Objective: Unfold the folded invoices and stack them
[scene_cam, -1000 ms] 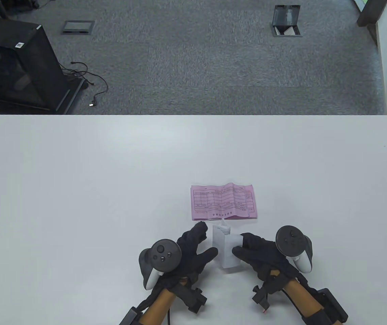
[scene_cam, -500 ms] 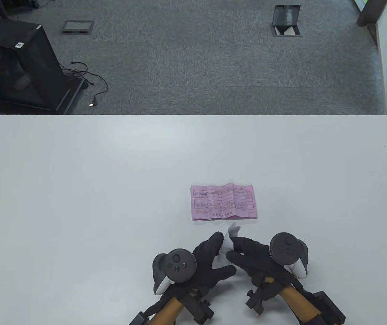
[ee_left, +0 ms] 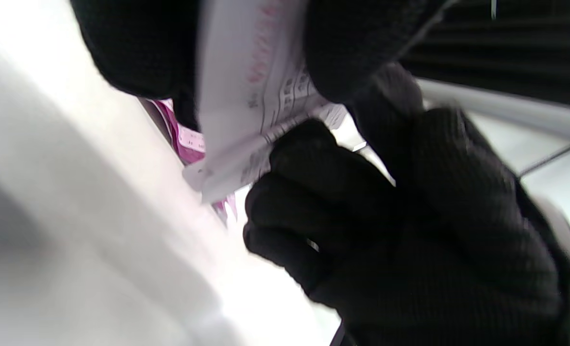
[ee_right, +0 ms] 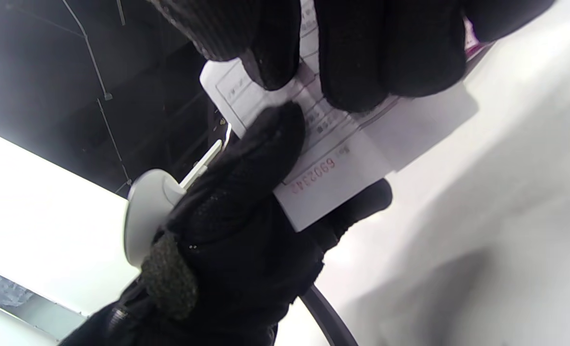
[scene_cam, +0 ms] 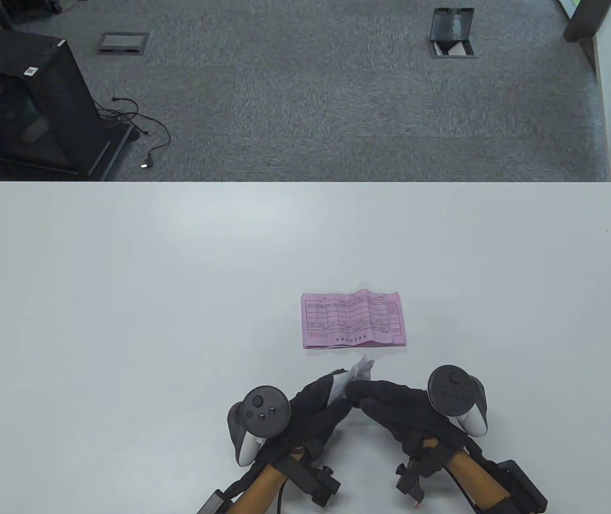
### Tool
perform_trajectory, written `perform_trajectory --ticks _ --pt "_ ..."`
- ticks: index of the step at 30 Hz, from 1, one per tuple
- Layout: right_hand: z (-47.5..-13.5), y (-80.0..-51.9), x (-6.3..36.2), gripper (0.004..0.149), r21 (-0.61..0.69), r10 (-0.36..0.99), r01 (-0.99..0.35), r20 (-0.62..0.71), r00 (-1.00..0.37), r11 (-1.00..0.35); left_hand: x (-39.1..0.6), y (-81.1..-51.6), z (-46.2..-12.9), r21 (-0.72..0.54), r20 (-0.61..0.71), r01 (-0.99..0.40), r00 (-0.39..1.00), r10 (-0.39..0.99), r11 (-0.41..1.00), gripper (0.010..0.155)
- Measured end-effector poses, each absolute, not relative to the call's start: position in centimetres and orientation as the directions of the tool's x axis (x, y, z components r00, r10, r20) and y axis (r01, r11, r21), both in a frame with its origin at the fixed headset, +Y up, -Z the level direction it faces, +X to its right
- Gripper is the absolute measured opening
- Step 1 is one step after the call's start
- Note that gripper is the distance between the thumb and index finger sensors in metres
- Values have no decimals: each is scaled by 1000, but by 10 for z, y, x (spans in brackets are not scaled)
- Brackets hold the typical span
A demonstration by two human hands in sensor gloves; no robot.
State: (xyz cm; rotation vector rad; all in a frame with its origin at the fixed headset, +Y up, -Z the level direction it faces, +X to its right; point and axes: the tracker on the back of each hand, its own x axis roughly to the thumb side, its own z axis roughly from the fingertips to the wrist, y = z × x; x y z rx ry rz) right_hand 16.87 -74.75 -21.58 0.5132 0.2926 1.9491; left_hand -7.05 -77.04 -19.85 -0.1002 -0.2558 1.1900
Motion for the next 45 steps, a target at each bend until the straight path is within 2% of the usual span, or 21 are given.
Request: perform_trajectory --ticks 3,7,11,14,17,21,26,29,34,42,45 --pt "-219 -747 178 43 370 913 -838 231 -336 -402 -80 -769 -199 -199 158 -920 310 937 338 42" --pt "-225 -749 193 50 261 900 -867 232 -369 -424 -88 -765 -201 -232 200 -931 237 951 281 41" --pt "-234 -756 203 68 337 935 -875 182 -303 -349 -93 -760 -202 -302 232 -925 162 959 229 40" --pt "-238 -762 204 85 467 968 -848 127 -216 -250 -94 -759 -203 -340 237 -916 138 962 215 40" --pt "-234 -764 197 95 609 981 -769 95 -172 -194 -95 -760 -202 -305 231 -926 156 960 224 40" --pt "-231 -765 187 96 613 974 -759 107 -198 -221 -93 -761 -202 -313 223 -919 175 959 241 40" --pt "-232 -771 184 91 597 988 -790 35 -148 -139 -92 -763 -202 -328 212 -912 183 960 247 40" --pt "-231 -771 182 95 594 988 -793 32 -148 -138 -90 -764 -202 -344 208 -905 185 961 249 40" --pt "-227 -768 178 82 555 984 -814 60 -170 -175 -88 -765 -201 -321 203 -908 212 956 269 40" --pt "-221 -767 173 40 427 989 -894 21 -144 -139 -84 -765 -199 -268 203 -911 264 943 313 41" --pt "-221 -766 173 36 403 988 -903 28 -151 -149 -83 -765 -198 -259 203 -911 273 940 320 41"
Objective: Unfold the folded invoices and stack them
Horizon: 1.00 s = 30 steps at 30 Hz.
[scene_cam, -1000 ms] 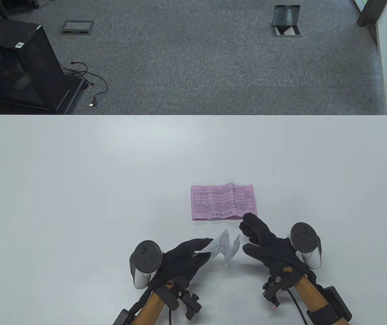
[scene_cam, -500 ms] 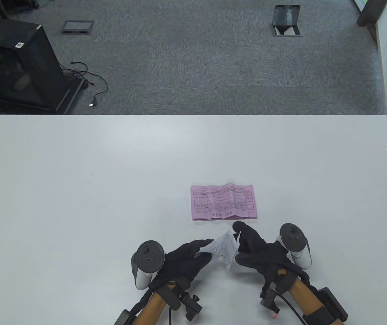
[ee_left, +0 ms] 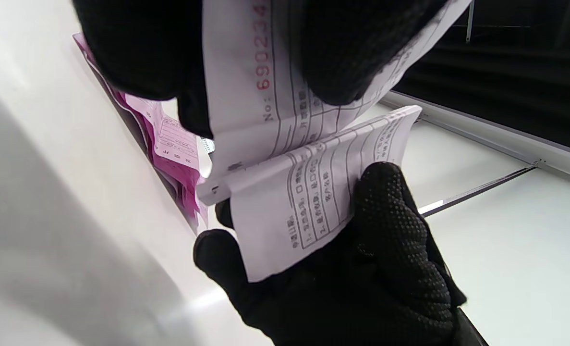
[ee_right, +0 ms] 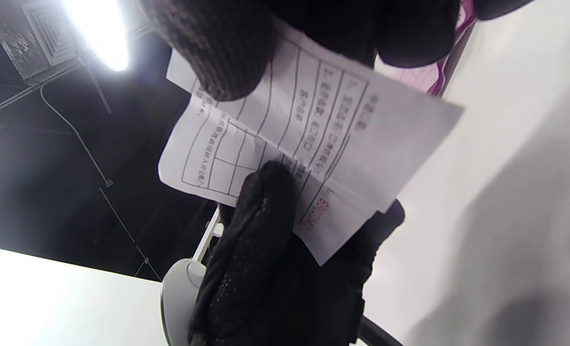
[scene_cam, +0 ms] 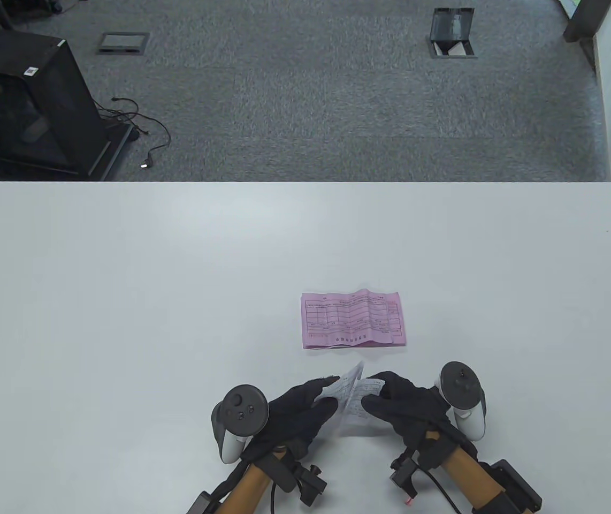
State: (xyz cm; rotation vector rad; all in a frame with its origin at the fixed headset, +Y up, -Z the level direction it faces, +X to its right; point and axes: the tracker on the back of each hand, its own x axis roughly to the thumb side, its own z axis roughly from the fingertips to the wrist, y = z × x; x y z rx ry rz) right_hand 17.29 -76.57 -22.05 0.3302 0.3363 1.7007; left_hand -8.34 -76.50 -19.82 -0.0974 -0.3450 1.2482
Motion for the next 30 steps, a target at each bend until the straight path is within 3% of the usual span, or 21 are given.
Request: perform_trajectory --ticks 6,9,15,23,30 --pt "-230 -758 193 36 343 975 -914 33 -221 -219 -96 -763 -199 -169 150 -923 323 934 346 41" --pt "-236 -750 213 36 286 936 -894 36 -350 -345 -107 -765 -199 -102 71 -918 377 924 382 43" --pt "-239 -749 226 36 236 829 -805 4 -559 -544 -105 -770 -201 -82 -30 -872 486 874 482 47" --pt "-238 -759 209 37 172 518 -511 -6 -855 -842 -85 -770 -205 -179 -43 -570 819 572 802 65" --pt "-239 -767 195 36 204 311 -301 19 -950 -932 -69 -771 -208 -246 -47 -325 945 324 913 83"
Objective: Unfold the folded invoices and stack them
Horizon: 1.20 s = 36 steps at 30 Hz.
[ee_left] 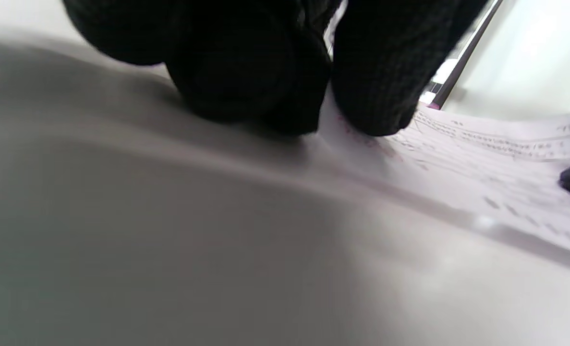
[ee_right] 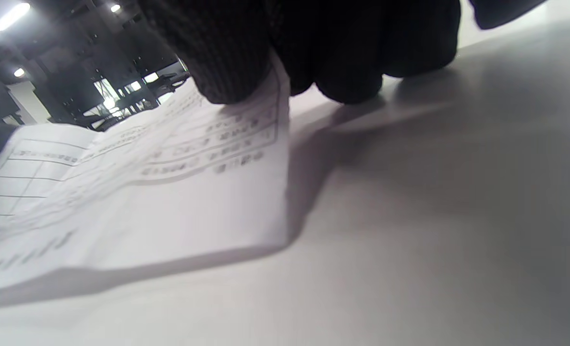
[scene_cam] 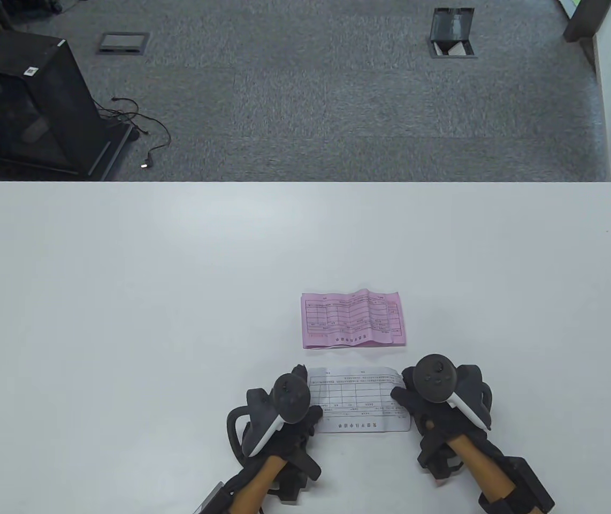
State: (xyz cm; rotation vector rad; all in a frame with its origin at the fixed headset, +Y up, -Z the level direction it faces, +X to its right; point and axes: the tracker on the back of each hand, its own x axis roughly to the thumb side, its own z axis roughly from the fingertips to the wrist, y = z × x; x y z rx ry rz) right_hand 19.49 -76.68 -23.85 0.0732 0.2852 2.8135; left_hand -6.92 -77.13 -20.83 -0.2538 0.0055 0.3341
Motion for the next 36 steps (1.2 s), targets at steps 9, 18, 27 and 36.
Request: perform_trajectory --ticks 9,18,27,36 --pt "-236 -770 186 36 155 172 -164 39 -984 -974 -62 -769 -205 -247 57 -89 993 106 965 98" --pt "-235 -767 189 38 168 132 -128 9 -991 -977 -68 -778 -208 -346 53 -128 987 155 929 62" --pt "-222 -733 188 54 -39 103 -106 82 -991 -994 -73 -781 -211 -380 37 -164 981 192 910 64" --pt "-213 -734 114 55 100 116 -86 353 -928 -991 -75 -782 -212 -401 29 -182 977 211 898 65"
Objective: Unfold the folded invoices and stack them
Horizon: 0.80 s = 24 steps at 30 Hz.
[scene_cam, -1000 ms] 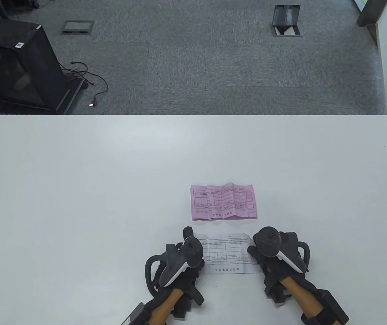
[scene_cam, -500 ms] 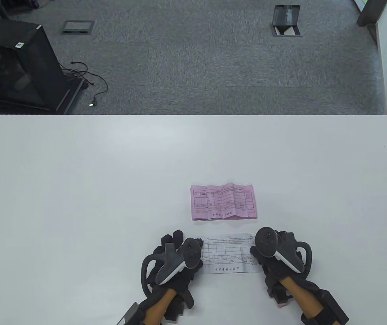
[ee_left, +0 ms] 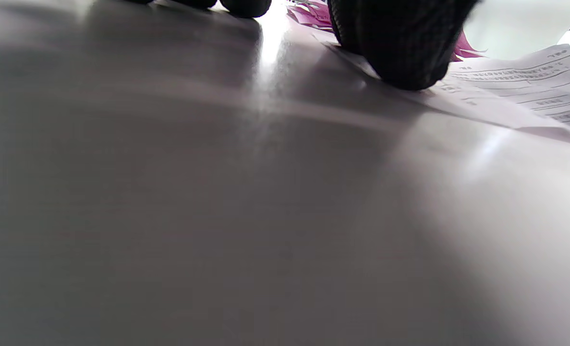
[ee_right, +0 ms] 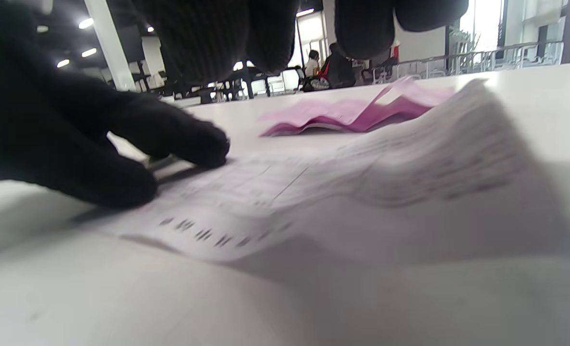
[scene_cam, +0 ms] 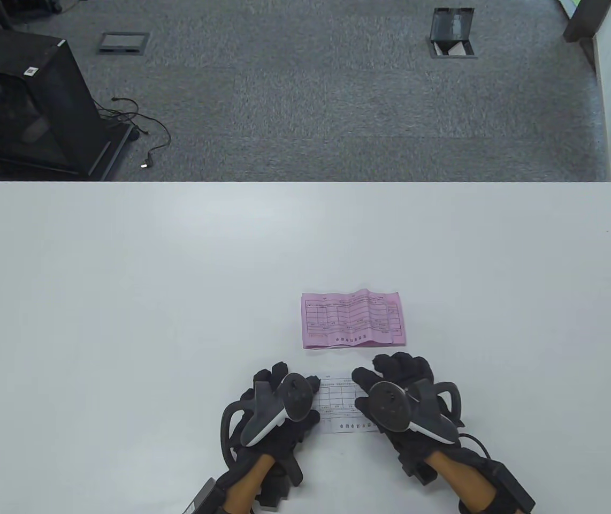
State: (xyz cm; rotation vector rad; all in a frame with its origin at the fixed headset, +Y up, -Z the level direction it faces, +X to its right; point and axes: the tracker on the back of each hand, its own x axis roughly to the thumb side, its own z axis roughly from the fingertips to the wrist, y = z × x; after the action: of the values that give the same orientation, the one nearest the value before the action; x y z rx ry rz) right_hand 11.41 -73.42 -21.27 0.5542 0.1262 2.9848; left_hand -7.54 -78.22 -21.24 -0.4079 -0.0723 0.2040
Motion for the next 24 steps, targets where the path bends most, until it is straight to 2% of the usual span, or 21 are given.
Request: perform_trajectory --ticks 5,10,16,24 --pt "-223 -755 81 57 174 61 6 377 -924 -985 -76 -781 -212 -406 28 -186 976 215 895 65" --pt "-225 -770 72 62 183 0 77 387 -922 -980 -76 -781 -212 -409 23 -190 975 219 892 66" --pt "-226 -768 86 59 173 -22 92 369 -929 -981 -76 -781 -213 -410 25 -186 976 215 893 65" --pt "-226 -767 136 58 172 -66 120 289 -955 -978 -76 -781 -213 -411 23 -187 976 214 893 65"
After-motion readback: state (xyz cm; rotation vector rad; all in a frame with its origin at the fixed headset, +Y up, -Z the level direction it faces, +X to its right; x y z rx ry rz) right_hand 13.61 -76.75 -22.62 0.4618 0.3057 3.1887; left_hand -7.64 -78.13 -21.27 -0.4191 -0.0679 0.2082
